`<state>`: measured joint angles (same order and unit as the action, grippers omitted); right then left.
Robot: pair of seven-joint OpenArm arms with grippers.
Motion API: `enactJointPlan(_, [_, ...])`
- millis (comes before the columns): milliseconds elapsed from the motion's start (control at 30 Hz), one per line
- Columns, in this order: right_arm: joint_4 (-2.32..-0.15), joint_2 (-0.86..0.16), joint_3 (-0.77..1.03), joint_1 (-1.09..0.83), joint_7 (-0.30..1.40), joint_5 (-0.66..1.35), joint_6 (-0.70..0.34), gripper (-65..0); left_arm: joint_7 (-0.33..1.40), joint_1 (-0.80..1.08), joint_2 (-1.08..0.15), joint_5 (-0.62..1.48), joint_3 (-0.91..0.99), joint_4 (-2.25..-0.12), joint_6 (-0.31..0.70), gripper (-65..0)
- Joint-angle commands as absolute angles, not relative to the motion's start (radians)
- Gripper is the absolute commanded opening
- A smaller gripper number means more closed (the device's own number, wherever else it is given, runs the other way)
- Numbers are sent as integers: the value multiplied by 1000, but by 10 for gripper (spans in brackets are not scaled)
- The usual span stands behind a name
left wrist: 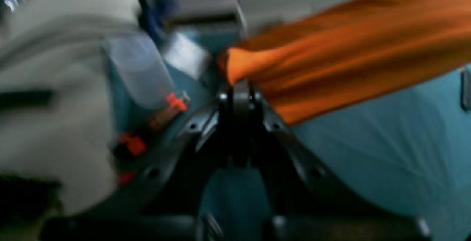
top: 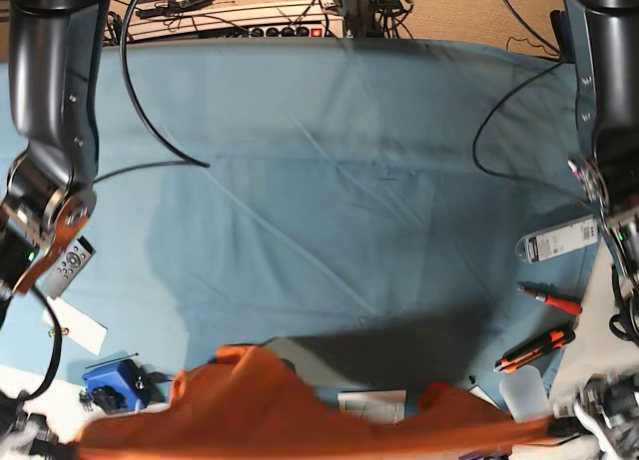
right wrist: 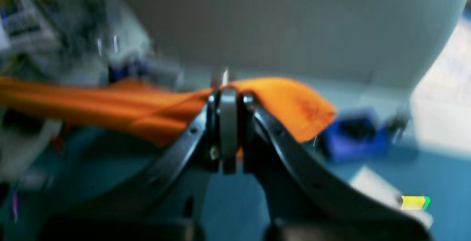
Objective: Layout the t-shirt on the table in an organized manner, then fold the t-shirt properly
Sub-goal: 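Lift the t-shirt with both grippers and swing it out over the table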
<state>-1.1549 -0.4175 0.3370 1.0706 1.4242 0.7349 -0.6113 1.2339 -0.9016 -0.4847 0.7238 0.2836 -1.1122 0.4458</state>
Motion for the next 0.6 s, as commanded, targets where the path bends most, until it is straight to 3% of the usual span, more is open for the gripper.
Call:
enactJointPlan(0, [-1192, -459, 342, 1091, 1395, 748, -605, -650, 1237, -913, -507, 743, 290, -1124, 446, -650])
enactJointPlan(233, [-1333, -530, 342, 841, 1396, 816, -598, -650, 1300, -738, -516, 871, 293, -1129, 447, -650])
enactJointPlan(567, [-1437, -478, 391, 496, 1396, 883, -598, -650, 1324, -539, -516, 875, 293, -1184, 446, -650])
